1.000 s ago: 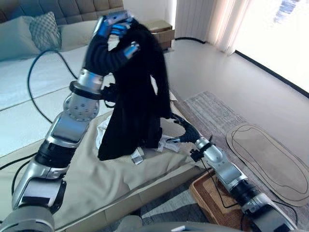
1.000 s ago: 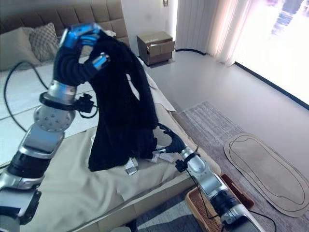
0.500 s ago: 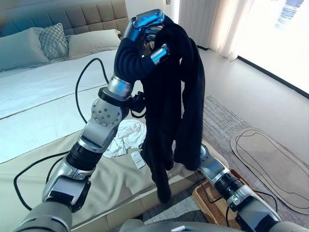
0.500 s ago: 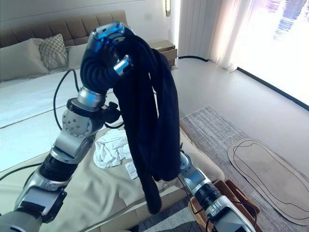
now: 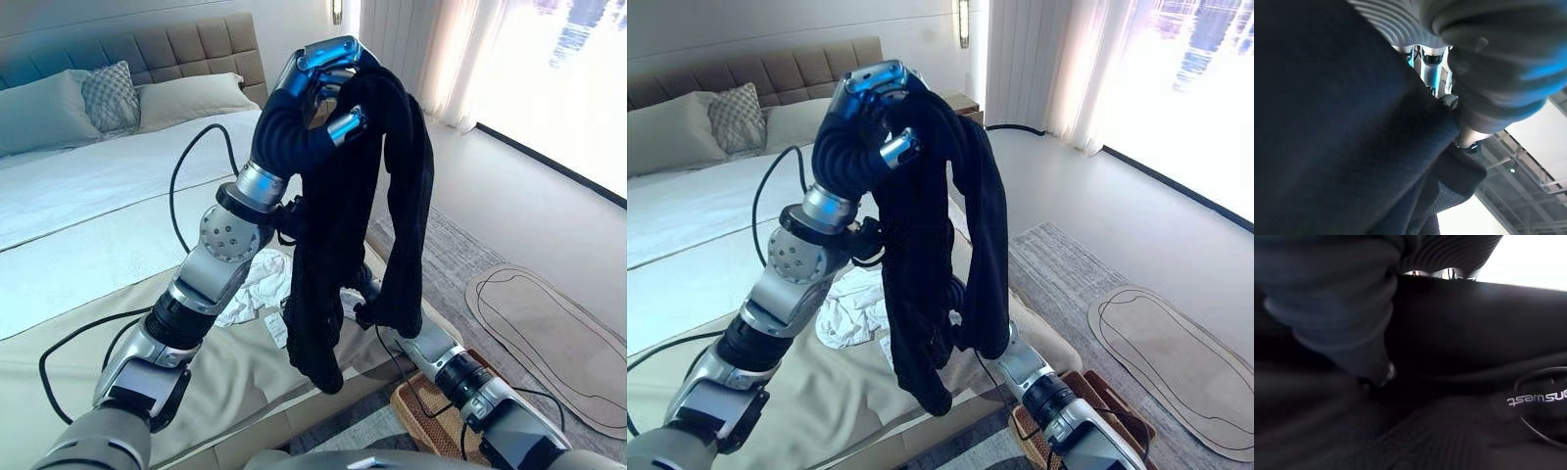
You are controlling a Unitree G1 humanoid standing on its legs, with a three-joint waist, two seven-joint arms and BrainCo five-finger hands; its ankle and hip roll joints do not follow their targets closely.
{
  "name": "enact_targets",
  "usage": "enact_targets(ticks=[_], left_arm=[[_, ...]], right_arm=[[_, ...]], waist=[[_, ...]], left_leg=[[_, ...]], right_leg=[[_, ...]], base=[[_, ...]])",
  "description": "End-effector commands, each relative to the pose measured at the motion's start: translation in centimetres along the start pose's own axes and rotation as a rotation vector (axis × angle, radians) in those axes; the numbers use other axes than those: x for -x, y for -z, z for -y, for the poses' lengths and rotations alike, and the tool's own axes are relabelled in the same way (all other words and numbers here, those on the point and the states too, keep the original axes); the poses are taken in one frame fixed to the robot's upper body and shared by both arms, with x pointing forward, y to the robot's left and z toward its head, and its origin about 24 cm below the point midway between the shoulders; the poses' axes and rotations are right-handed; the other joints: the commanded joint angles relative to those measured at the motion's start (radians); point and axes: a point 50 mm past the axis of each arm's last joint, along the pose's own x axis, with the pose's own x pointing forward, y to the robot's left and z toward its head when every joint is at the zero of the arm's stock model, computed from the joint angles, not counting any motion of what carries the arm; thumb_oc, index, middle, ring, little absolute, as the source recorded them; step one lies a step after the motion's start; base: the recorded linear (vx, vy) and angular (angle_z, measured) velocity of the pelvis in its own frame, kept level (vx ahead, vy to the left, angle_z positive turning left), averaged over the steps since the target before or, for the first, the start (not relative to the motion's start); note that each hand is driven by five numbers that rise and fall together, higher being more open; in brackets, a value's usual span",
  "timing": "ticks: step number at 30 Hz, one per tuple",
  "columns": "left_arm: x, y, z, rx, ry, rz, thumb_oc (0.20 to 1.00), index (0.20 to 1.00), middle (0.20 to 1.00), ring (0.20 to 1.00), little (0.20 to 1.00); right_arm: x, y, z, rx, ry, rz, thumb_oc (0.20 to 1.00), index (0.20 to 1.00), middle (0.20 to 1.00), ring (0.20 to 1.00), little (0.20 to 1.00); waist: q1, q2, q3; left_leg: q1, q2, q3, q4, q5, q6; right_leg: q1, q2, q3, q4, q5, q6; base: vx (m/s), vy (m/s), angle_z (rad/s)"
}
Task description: Pick up clothes into the bucket
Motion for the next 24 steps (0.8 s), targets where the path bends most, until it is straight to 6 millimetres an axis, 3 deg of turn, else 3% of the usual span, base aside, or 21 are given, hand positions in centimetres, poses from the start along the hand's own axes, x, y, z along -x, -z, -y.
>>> enact_targets(ticks=[1,5,6,9,10,11,13,14,16,18,19,21,22,23,24], left_arm=[[-0.2,-0.3,-3.2,-0.110,-0.100,0.017,0.200,0.200,0.200,0.200,0.200],[1.3,0.7,-4.4,-0.164,-0.150,-0.054,0.200,0.200,0.200,0.200,0.200],[2.4,1.4,-5.1,-0.185,-0.179,-0.107,0.200,0.200,0.200,0.200,0.200],[3.3,1.8,-5.6,-0.197,-0.203,-0.143,0.200,0.200,0.200,0.200,0.200],[5.5,3.1,-6.3,-0.225,-0.259,-0.237,0.200,0.200,0.200,0.200,0.200],[5.5,3.1,-6.3,-0.225,-0.259,-0.237,0.200,0.200,0.200,0.200,0.200],[8.5,4.7,-6.7,-0.233,-0.319,-0.365,0.200,0.200,0.200,0.200,0.200],[8.5,4.7,-6.7,-0.233,-0.319,-0.365,0.200,0.200,0.200,0.200,0.200],[11.6,6.3,-6.3,-0.211,-0.357,-0.501,0.200,0.200,0.200,0.200,0.200],[12.5,6.7,-6.2,-0.200,-0.366,-0.538,0.200,0.200,0.200,0.200,0.200],[14.7,7.8,-5.5,-0.195,-0.363,-0.641,0.200,0.200,0.200,0.200,0.200],[15.4,8.2,-5.2,-0.186,-0.366,-0.678,0.200,0.200,0.200,0.200,0.200],[17.4,9.3,-4.5,-0.181,-0.365,-0.774,0.200,0.200,0.200,0.200,0.200],[17.4,9.3,-4.5,-0.181,-0.364,-0.773,0.200,0.200,0.200,0.200,0.200],[18.8,10.2,-3.6,-0.167,-0.349,-0.853,0.200,0.200,0.200,0.200,0.200]], right_arm=[[0.3,-2.3,1.2,-0.114,0.064,0.154,0.200,0.200,0.200,0.200,0.200],[2.0,-1.5,3.1,-0.194,0.186,0.163,0.200,0.200,0.200,0.200,0.200],[3.0,-1.3,4.0,-0.239,0.249,0.185,0.200,0.200,0.200,0.200,0.200],[3.7,-1.3,4.6,-0.265,0.286,0.204,0.200,0.200,0.200,0.200,0.200],[5.0,-1.4,5.9,-0.325,0.369,0.260,0.200,0.200,0.200,0.200,0.200],[5.1,-1.4,5.9,-0.325,0.369,0.259,0.200,0.200,0.200,0.200,0.200],[6.4,-1.8,7.0,-0.369,0.443,0.322,0.200,0.200,0.200,0.200,0.200],[6.4,-1.8,7.0,-0.370,0.443,0.321,0.200,0.200,0.200,0.200,0.200],[7.6,-2.2,7.9,-0.408,0.512,0.386,0.200,0.200,0.200,0.200,0.200],[7.9,-2.2,8.0,-0.413,0.528,0.398,0.200,0.200,0.200,0.200,0.200],[8.6,-3.0,8.7,-0.400,0.567,0.446,0.200,0.200,0.200,0.200,0.200],[8.7,-3.2,8.8,-0.403,0.577,0.460,0.200,0.200,0.200,0.200,0.200],[9.1,-3.8,9.3,-0.402,0.602,0.501,0.200,0.200,0.200,0.200,0.200],[9.2,-3.8,9.3,-0.402,0.602,0.501,0.200,0.200,0.200,0.200,0.200],[9.5,-4.4,9.8,-0.402,0.628,0.540,0.200,0.200,0.200,0.200,0.200]], waist=[[-0.003,-0.031,0.002],[-0.013,-0.031,-0.002],[-0.017,-0.032,-0.003],[-0.021,-0.032,-0.005],[-0.029,-0.035,-0.003],[-0.029,-0.034,-0.004],[-0.038,-0.037,-0.004],[-0.037,-0.036,-0.005],[-0.044,-0.039,-0.002],[-0.043,-0.039,-0.003],[-0.049,-0.042,0.001],[-0.050,-0.043,0.001],[-0.054,-0.045,0.003],[-0.053,-0.045,0.003],[-0.056,-0.046,0.005]], left_leg=[[0.059,-0.001,0.051,-0.002,-0.077,0.033],[0.064,0.000,0.055,-0.002,-0.080,0.033],[0.067,0.000,0.057,-0.003,-0.080,0.033],[0.069,0.001,0.059,-0.004,-0.081,0.032],[0.072,0.003,0.063,-0.007,-0.081,0.031],[0.072,0.003,0.063,-0.007,-0.081,0.031],[0.074,0.003,0.069,-0.007,-0.084,0.031],[0.074,0.003,0.070,-0.006,-0.084,0.031],[0.075,0.005,0.076,-0.005,-0.086,0.031],[0.074,0.005,0.078,-0.004,-0.087,0.031],[0.074,0.006,0.082,-0.003,-0.088,0.031],[0.072,0.006,0.083,-0.002,-0.088,0.032],[0.072,0.006,0.085,0.000,-0.089,0.033],[0.072,0.006,0.086,0.000,-0.089,0.033],[0.073,0.006,0.088,0.001,-0.090,0.034]], right_leg=[[-0.086,0.042,0.022,-0.028,0.122,-0.040],[-0.085,0.043,0.027,-0.029,0.123,-0.040],[-0.085,0.044,0.030,-0.029,0.122,-0.040],[-0.085,0.044,0.031,-0.029,0.122,-0.039],[-0.086,0.045,0.034,-0.030,0.122,-0.039],[-0.085,0.045,0.034,-0.030,0.122,-0.039],[-0.088,0.046,0.041,-0.031,0.123,-0.041],[-0.088,0.046,0.042,-0.031,0.123,-0.041],[-0.093,0.047,0.048,-0.032,0.125,-0.041],[-0.095,0.048,0.051,-0.032,0.124,-0.042],[-0.100,0.049,0.055,-0.031,0.125,-0.042],[-0.101,0.050,0.057,-0.031,0.125,-0.042],[-0.104,0.050,0.063,-0.029,0.125,-0.042],[-0.105,0.050,0.063,-0.028,0.125,-0.042],[-0.107,0.051,0.067,-0.027,0.125,-0.042]], base=[[0.01,-0.002,-0.03],[0.00,0.000,0.00],[0.00,0.001,-0.04],[0.00,0.000,-0.09],[0.00,0.002,-0.04],[-0.01,0.008,-0.04],[-0.01,0.004,-0.08],[-0.01,-0.003,-0.07],[0.00,-0.002,-0.10],[0.00,-0.004,-0.11],[0.00,-0.005,-0.06],[0.00,-0.004,-0.04],[0.01,-0.002,-0.03],[0.00,0.000,0.00],[0.00,0.000,0.00]])
